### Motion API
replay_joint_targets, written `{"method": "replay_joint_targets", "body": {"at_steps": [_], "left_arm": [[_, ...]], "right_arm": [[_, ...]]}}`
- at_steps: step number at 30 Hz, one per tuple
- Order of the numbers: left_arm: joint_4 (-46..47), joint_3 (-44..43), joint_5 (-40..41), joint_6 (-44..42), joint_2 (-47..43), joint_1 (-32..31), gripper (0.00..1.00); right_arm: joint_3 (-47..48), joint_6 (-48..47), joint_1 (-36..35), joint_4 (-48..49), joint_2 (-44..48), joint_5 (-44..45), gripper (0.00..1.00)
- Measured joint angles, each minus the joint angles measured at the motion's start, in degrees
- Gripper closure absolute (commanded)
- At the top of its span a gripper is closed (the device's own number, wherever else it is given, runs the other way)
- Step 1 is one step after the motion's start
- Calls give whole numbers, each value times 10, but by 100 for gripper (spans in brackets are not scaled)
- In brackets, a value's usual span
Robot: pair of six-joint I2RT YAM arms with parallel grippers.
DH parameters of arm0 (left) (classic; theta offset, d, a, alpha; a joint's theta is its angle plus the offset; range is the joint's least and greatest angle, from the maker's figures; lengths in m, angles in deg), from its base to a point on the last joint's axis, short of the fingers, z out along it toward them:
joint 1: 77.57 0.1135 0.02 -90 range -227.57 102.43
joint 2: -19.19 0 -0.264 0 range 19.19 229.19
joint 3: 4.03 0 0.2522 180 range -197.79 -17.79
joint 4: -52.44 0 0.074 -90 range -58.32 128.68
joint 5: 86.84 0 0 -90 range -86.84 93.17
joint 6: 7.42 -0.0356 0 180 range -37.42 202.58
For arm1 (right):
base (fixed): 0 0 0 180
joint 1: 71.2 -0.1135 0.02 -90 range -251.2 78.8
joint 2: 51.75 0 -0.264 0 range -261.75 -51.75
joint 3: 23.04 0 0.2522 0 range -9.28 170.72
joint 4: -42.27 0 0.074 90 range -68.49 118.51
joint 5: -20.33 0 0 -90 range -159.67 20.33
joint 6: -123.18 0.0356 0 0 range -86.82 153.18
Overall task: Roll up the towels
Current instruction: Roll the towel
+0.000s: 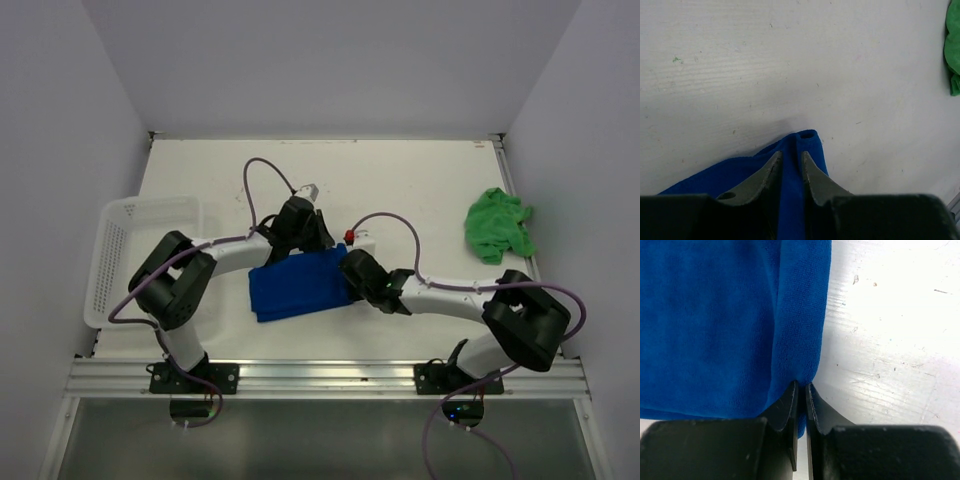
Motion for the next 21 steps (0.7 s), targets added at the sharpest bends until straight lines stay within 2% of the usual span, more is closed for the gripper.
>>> {"method": "replay_joint_targets", "body": {"at_steps": [11, 21], "left_arm": [[-14, -8, -19, 2, -6, 6, 75], [-16, -14, -51, 6, -28, 14, 75]], "right_arm": [[85, -35, -73, -96, -63, 110, 100], [196, -44, -132, -216, -164, 216, 100]]}}
